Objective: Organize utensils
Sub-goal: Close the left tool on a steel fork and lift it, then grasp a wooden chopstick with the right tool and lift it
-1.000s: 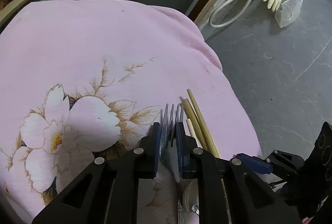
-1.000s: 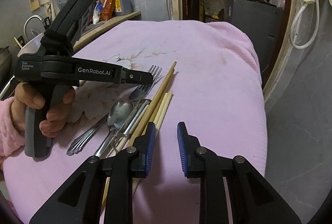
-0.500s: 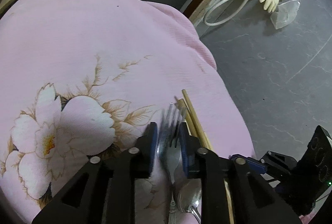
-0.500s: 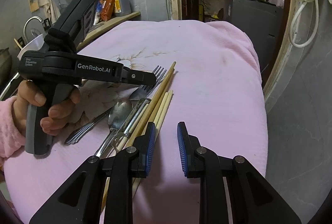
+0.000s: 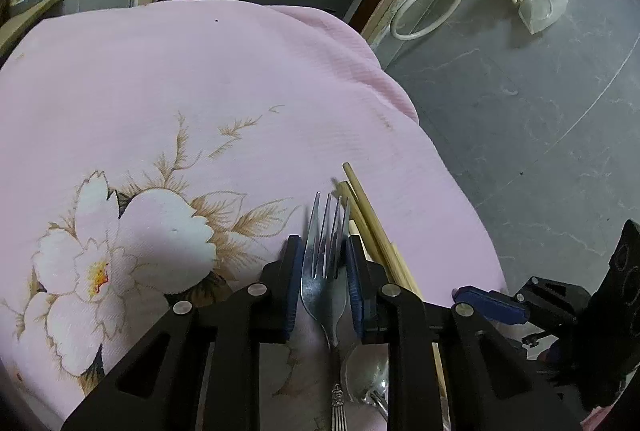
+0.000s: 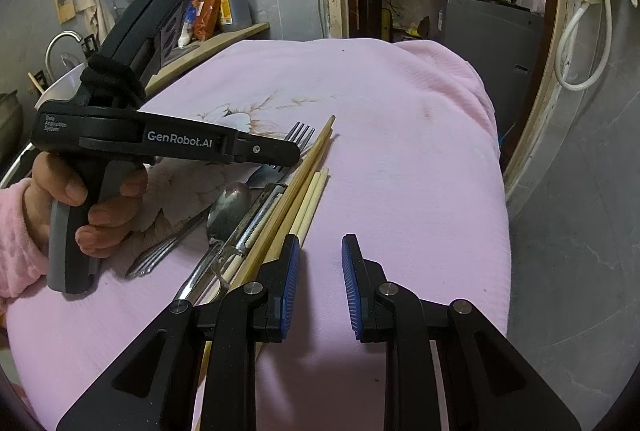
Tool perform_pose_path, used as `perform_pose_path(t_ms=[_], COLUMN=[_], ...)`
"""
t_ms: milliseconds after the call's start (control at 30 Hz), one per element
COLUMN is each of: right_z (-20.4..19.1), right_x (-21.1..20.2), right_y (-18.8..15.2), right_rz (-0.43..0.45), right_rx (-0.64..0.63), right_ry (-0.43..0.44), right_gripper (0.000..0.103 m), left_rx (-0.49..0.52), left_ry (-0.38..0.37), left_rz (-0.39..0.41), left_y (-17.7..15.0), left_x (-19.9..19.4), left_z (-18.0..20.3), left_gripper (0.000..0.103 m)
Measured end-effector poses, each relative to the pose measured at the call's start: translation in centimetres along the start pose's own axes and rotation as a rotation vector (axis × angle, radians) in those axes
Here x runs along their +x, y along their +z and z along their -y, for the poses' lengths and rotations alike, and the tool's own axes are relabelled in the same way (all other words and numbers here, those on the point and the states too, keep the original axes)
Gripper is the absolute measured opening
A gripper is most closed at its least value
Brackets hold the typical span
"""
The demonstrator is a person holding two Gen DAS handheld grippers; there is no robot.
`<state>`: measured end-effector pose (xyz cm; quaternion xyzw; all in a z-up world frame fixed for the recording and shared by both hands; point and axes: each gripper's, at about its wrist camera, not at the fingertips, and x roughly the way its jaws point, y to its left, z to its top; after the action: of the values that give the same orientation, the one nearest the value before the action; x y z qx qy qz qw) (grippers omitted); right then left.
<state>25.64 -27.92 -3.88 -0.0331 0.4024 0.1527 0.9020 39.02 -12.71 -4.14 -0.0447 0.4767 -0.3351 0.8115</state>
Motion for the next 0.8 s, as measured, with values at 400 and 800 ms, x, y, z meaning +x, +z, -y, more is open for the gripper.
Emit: perform_pose_path(t_ms=[400,800], right_z=[-0.4,-2.5], right_x=[0.0,1.0], right_y=[-0.2,0.2], right_rz=[-0.002,-0.024], right_rx=[-0.016,-0.14], right_ry=[-0.029,-0.117], right_gripper=[0.019,0.02], left_rx=[0.004,-0.02], left_ry=[0.049,0.161], left_rz=[0.026,0.081], left_y=[-2.3,-6.3], left_x=[-2.1,-5.4], left_z=[0.8,1.9], left_gripper=[0.003,0.001])
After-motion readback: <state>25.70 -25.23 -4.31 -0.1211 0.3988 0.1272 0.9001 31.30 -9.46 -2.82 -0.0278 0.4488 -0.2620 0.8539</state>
